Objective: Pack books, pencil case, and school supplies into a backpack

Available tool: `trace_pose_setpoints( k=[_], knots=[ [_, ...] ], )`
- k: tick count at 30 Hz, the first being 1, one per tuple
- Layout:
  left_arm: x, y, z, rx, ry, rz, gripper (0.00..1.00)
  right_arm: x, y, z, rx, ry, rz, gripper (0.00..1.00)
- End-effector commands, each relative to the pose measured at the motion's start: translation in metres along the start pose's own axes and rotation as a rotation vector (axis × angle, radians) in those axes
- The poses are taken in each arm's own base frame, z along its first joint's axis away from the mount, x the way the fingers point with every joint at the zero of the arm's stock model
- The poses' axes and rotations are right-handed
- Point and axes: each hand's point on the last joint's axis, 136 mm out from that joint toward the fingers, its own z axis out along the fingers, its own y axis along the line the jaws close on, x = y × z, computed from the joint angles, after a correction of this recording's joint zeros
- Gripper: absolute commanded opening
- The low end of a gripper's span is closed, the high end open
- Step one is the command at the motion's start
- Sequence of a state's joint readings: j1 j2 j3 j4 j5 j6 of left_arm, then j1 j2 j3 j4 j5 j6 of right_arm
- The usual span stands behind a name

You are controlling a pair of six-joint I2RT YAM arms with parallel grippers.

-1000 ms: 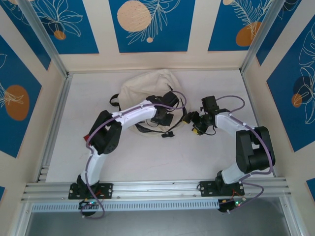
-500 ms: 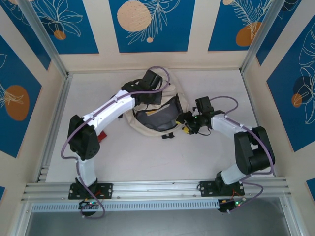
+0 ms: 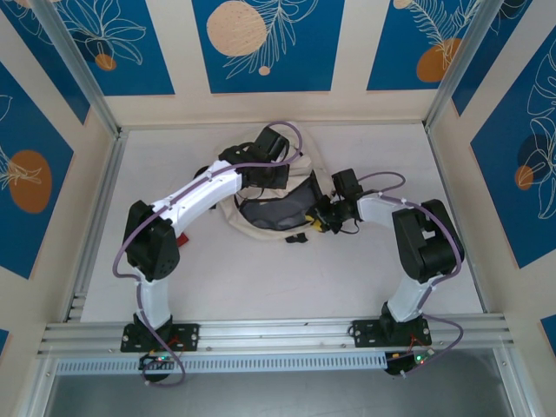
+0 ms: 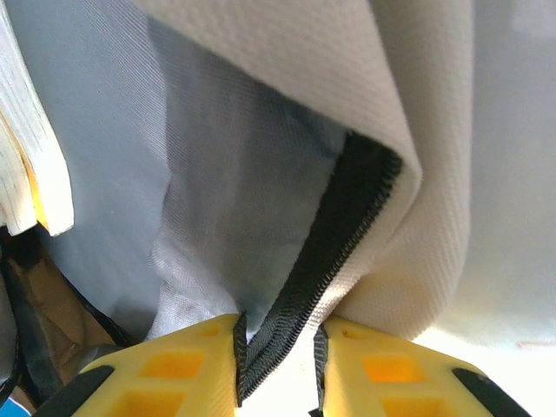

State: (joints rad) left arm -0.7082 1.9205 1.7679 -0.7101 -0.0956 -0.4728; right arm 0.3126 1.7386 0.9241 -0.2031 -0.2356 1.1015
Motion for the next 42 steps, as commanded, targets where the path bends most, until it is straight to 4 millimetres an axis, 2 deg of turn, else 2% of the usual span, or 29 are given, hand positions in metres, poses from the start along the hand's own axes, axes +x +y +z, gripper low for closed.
trace_pose_setpoints(
  k=[1, 6, 10, 15, 21, 25, 28, 29, 31, 33, 34, 35, 36, 39, 42],
  knots=[
    [0.001, -0.007, 0.008, 0.033, 0.001, -0.014, 0.0, -0.008, 0.005, 0.004, 0.003, -0.026, -0.006, 0.25],
    [0.003, -0.006, 0.009, 0.03, 0.005, -0.011, 0.0, -0.013, 0.017, -0.003, -0.035, -0.063, -0.046, 0.08],
    [0.006, -0.005, 0.013, 0.026, 0.015, -0.01, 0.0, -0.006, 0.033, -0.024, -0.078, -0.073, -0.091, 0.0],
    [0.003, -0.005, 0.021, 0.03, 0.005, -0.024, 0.0, 0.025, 0.051, -0.061, -0.126, -0.022, -0.16, 0.0],
    [-0.001, -0.009, 0.035, 0.042, -0.012, -0.035, 0.0, 0.053, 0.06, -0.087, -0.209, 0.045, -0.198, 0.0],
    [0.009, -0.01, 0.053, 0.059, 0.008, -0.022, 0.0, 0.055, 0.069, -0.099, -0.252, 0.034, -0.212, 0.0],
    [0.029, -0.01, 0.067, 0.08, 0.058, -0.016, 0.0, 0.046, 0.065, -0.103, -0.228, 0.0, -0.195, 0.0],
    [0.037, -0.01, 0.07, 0.091, 0.079, -0.017, 0.05, 0.043, 0.063, -0.103, -0.221, -0.006, -0.184, 0.0],
    [0.051, -0.01, 0.07, 0.115, 0.113, -0.019, 0.21, 0.042, 0.053, -0.1, -0.192, -0.009, -0.162, 0.0],
    [0.058, -0.013, 0.064, 0.148, 0.127, -0.017, 0.4, 0.04, 0.041, -0.097, -0.149, -0.014, -0.144, 0.0],
    [0.058, -0.013, 0.06, 0.162, 0.13, -0.02, 0.45, 0.04, 0.036, -0.096, -0.131, -0.019, -0.137, 0.0],
    [0.056, -0.012, 0.054, 0.177, 0.127, -0.029, 0.49, 0.039, 0.032, -0.096, -0.112, -0.027, -0.135, 0.03],
    [0.052, -0.009, 0.047, 0.185, 0.12, -0.047, 0.53, 0.038, 0.029, -0.097, -0.096, -0.039, -0.142, 0.11],
    [0.035, 0.006, 0.024, 0.21, 0.076, -0.106, 0.62, 0.038, 0.028, -0.104, -0.048, -0.083, -0.193, 0.43],
    [0.025, 0.031, 0.004, 0.182, 0.036, -0.164, 0.67, 0.039, 0.036, -0.11, 0.01, -0.132, -0.286, 0.55]
  ],
)
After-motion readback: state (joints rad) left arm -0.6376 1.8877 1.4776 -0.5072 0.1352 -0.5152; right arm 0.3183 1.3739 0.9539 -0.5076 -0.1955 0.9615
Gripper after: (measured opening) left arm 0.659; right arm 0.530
